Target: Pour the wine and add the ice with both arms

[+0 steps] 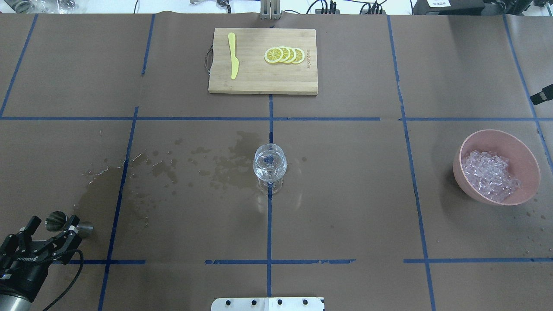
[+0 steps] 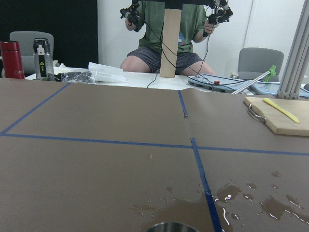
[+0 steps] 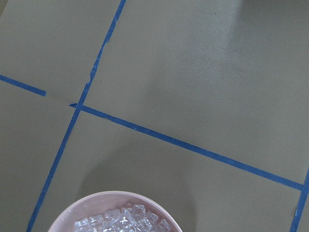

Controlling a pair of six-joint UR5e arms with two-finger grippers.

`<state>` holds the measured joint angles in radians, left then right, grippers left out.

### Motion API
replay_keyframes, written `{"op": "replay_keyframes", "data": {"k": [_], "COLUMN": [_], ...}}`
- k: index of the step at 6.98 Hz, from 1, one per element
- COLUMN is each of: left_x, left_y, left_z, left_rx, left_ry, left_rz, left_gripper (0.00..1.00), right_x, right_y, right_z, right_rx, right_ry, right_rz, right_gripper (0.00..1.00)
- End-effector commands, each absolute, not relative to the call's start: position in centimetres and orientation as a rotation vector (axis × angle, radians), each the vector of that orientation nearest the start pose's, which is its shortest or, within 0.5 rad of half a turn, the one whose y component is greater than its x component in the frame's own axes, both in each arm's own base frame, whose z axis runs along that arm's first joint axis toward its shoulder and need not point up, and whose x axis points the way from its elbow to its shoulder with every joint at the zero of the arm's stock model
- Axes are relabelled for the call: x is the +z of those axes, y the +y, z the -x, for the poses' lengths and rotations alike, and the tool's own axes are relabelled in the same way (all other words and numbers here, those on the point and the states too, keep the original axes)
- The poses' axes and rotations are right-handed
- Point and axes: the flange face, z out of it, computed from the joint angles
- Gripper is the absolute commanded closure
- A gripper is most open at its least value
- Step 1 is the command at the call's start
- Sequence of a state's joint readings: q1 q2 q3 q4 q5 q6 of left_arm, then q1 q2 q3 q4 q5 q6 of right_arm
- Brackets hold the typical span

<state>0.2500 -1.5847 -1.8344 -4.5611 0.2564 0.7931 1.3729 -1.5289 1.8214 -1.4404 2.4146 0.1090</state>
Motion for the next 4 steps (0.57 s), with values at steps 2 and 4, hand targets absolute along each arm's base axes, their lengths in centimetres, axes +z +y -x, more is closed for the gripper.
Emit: {"op": "replay_keyframes", "data": {"k": [2, 4], "left_x": [48.7, 42.6], "left_y": [-17.2, -16.7], "left_z": [-32.1, -35.3], "left_rx": [-0.56, -0.57], "left_ry": [0.693, 0.7], "left_rz": [-1.143, -1.142], "left_gripper": [0.0, 0.0], "right_x": [49.8, 50.1], "right_y": [-51.3, -51.3], "right_z": [4.4, 4.4], "right_rx": [-0.258, -0.256], "right_ry": [-0.883, -0.882], "right_rz": [-0.256, -0.25], "right_gripper": [0.0, 0.0]}}
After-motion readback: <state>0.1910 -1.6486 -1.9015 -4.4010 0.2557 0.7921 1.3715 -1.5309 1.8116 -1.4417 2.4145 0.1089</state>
